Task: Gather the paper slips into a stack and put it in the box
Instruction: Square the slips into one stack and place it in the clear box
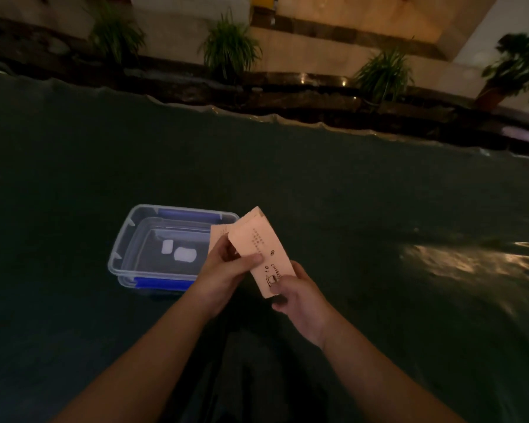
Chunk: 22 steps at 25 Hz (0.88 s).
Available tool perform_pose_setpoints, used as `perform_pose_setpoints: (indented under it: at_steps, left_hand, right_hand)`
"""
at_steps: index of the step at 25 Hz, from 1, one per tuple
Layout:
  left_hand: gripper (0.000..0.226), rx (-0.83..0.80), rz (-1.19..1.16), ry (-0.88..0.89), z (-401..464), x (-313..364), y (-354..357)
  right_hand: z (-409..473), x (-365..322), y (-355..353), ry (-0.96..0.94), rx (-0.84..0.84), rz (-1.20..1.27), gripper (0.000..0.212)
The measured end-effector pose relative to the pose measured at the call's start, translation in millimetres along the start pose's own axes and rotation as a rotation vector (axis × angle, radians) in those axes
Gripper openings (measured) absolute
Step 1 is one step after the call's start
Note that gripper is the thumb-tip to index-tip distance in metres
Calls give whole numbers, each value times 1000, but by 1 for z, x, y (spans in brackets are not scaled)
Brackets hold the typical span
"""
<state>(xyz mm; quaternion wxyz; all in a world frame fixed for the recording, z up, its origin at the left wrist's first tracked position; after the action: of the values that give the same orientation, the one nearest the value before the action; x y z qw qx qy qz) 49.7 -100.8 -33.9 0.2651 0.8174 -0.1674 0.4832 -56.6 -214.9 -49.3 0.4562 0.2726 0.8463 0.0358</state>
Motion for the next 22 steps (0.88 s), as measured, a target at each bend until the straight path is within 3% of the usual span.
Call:
perform_pose_setpoints:
  at_steps: [6, 11, 15, 18, 22]
  left_hand:
    - [65, 67, 34, 30, -7, 52, -67]
    - [55, 26, 63, -67, -4, 76, -122]
    - [33, 118, 214, -95, 6, 79, -158]
    - [24, 223, 365, -186, 19, 65, -179]
    - [22, 226, 309, -285, 38, 38, -191]
  right_hand:
    - [17, -22, 70, 2, -87, -58, 72]
    - [57, -55, 129, -90, -5, -118, 48]
    - [91, -38, 165, 9, 83, -147, 28]
    - [116, -16, 179, 95, 151, -197, 24]
    - [142, 8, 175, 182, 263, -315, 30]
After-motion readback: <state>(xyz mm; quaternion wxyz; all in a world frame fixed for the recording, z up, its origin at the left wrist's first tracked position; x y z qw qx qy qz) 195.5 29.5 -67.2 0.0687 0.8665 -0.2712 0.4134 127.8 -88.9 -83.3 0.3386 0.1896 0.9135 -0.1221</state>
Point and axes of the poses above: each hand's wrist, its own z-axis towards the middle knuckle, its own y-axis out of the palm, x = y × z, the point moved 9 cm from there along z, towards the middle knuckle, and after that the axes turned 8 degrees about z, right-handed, at the moved point
